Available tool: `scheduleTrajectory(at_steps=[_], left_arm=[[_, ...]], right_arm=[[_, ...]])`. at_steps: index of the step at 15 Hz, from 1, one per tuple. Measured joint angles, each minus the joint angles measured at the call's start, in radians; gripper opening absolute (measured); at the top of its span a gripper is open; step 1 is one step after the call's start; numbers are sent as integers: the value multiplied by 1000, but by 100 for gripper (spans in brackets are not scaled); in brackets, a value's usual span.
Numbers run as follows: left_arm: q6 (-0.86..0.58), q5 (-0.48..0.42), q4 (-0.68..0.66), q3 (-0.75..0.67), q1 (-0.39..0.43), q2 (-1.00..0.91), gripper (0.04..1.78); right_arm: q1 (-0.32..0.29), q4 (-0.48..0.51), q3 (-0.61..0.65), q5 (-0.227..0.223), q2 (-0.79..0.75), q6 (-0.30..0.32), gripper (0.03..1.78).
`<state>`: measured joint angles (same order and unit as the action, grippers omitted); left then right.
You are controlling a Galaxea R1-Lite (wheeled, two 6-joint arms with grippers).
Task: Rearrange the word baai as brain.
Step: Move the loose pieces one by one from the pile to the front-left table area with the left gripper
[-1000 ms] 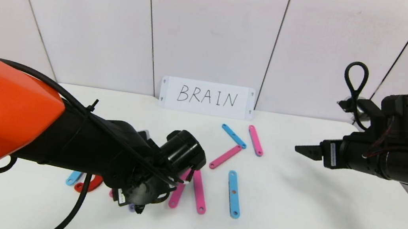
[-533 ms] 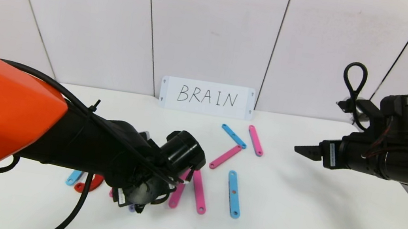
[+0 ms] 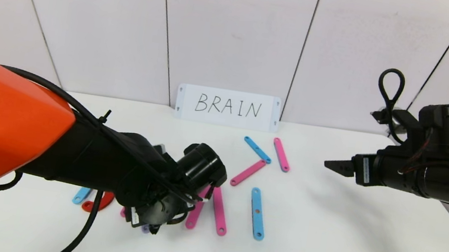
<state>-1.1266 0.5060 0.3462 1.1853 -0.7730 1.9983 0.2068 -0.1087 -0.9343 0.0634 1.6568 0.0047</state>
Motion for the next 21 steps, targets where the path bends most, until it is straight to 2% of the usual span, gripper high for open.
scheduleTrajectory(at_steps=[5, 21], left_arm=[[4, -25, -1, 10, 0, 13, 174], [34, -23, -10, 57, 28, 26, 174]], right_arm=[[0, 0, 0, 0, 0, 0, 174], [3, 1, 2, 0, 3, -1, 174]])
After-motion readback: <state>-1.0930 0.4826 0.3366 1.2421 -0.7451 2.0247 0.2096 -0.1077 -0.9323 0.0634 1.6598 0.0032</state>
